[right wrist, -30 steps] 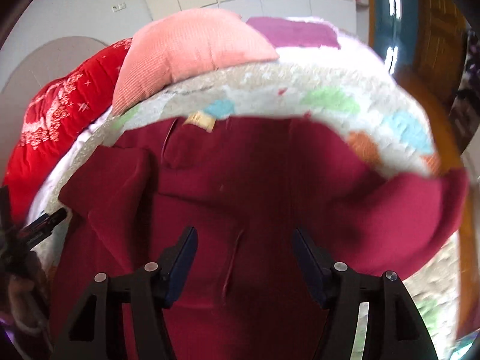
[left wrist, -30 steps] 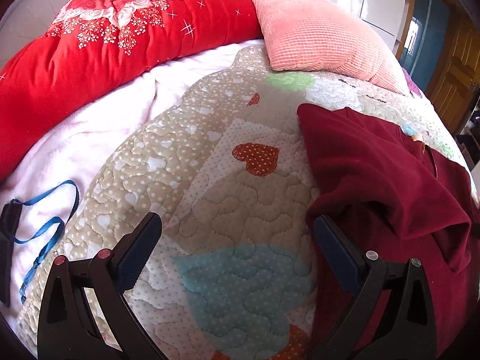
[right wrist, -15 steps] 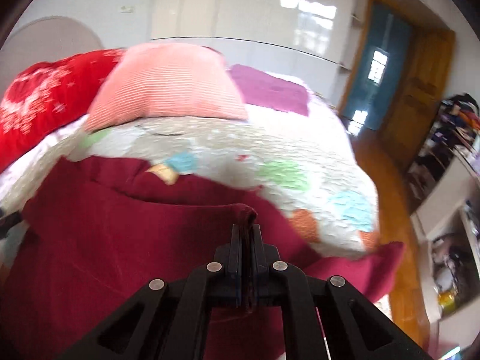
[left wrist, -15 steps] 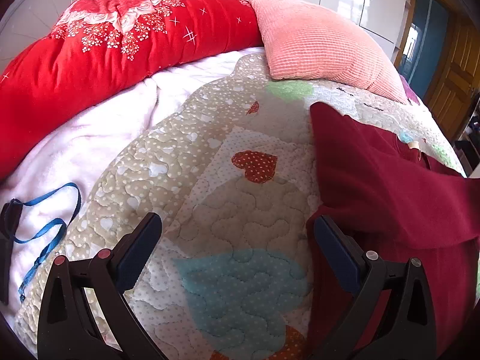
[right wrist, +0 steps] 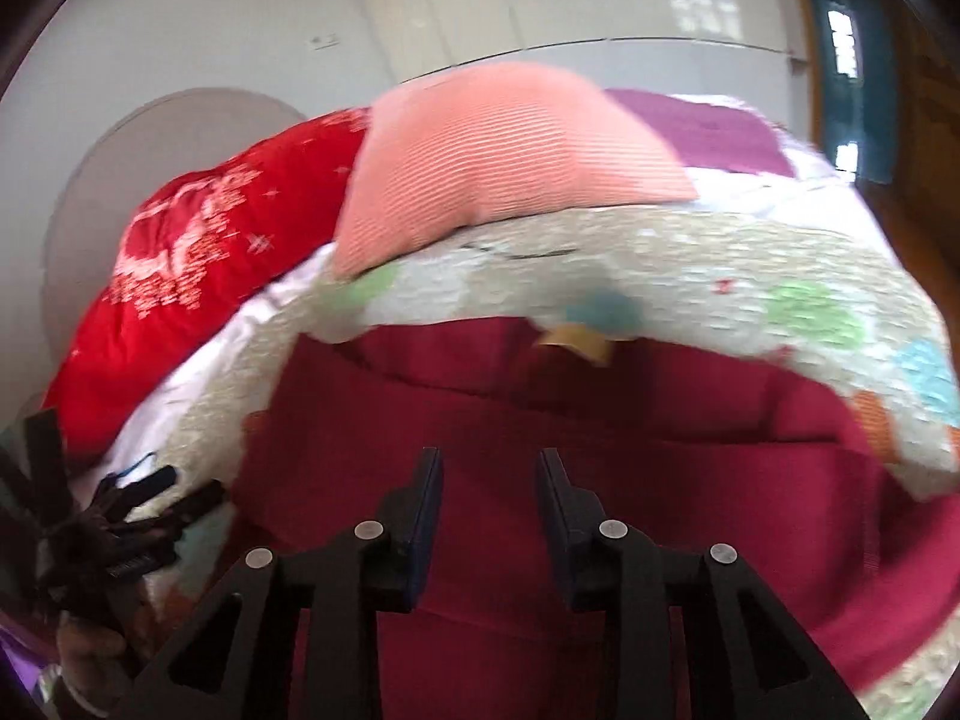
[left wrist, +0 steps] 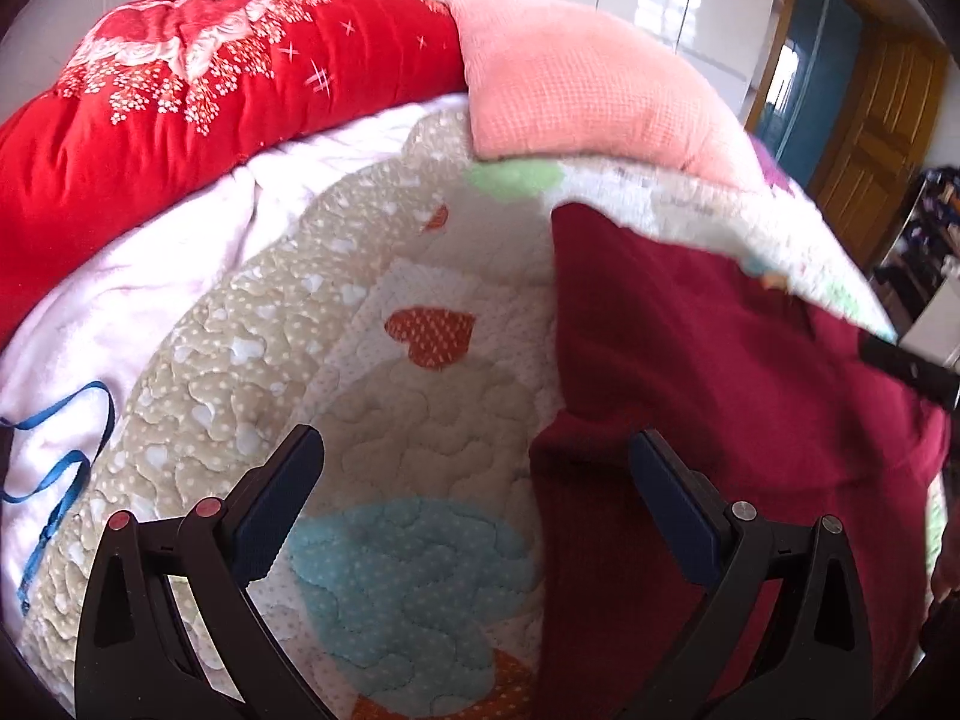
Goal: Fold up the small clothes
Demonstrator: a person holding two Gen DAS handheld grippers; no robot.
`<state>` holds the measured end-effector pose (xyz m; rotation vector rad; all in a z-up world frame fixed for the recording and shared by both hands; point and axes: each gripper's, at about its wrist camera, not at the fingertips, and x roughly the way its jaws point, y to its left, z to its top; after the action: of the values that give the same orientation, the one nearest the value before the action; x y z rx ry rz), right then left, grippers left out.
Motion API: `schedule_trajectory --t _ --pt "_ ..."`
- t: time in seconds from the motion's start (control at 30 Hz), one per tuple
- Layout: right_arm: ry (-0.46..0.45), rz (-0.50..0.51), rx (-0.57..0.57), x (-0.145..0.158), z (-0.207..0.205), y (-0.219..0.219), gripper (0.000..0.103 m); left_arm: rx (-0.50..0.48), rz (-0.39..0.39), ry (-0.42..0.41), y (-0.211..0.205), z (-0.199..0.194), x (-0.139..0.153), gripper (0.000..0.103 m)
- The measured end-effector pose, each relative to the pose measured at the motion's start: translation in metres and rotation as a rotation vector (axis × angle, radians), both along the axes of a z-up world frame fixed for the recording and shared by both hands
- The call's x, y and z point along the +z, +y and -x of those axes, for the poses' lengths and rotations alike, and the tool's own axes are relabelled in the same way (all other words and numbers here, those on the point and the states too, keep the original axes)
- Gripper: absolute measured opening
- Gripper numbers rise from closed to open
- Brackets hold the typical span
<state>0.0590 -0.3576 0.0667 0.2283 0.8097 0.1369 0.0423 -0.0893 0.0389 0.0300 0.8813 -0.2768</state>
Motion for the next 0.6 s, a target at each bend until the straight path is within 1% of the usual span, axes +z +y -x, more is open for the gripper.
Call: schedule_trajectory --t 0.07,0.1,0.17,0.2,0.27,0.3,0.37,0.43,0.5,0.53,0.6 --pt "-0.012 0.055 0.076 -0.004 -0.030 0.035 0.030 0.019 -0.039 0.018 0.000 -0.003 -0.007 0.102" --pt "-0.002 0.081 0.106 -0.011 -0.050 0.053 0.030 0.033 -0.042 0.029 0.004 -0.005 -0.009 0.102" --pt "0.038 0.095 0.146 -0.026 -0.077 0.077 0.026 0.060 -0.038 0.043 0.011 -0.008 -0.013 0.102" --pt "0.063 0.116 0.150 -0.036 -0.087 0.086 0.024 0.079 -0.042 0.049 0.014 -0.011 -0.014 0.102" --pt "0.114 0.190 0.135 -0.060 -0.109 0.104 0.023 0.105 -0.041 0.058 0.020 -0.015 -0.017 0.102" --pt "0.095 0.206 0.129 -0.066 -0.112 0.106 0.023 0.115 -0.029 0.069 0.024 -0.017 -0.019 0.102" --pt "0.081 0.228 0.123 -0.064 -0.116 0.109 0.023 0.117 -0.015 0.080 0.026 -0.017 -0.021 0.102" --pt "0.093 0.202 0.120 -0.057 -0.110 0.106 0.022 0.115 -0.016 0.070 0.026 -0.015 -0.018 0.102" --pt "0.096 0.152 0.120 -0.046 -0.091 0.096 0.023 0.115 -0.017 0.059 0.026 -0.013 -0.015 0.102" --pt "0.081 0.122 0.127 -0.041 -0.078 0.094 0.023 0.118 -0.015 0.053 0.027 -0.013 -0.014 0.102" --pt "0.076 0.088 0.146 -0.042 -0.056 0.091 0.023 0.128 -0.012 0.042 0.028 -0.012 -0.010 0.102"
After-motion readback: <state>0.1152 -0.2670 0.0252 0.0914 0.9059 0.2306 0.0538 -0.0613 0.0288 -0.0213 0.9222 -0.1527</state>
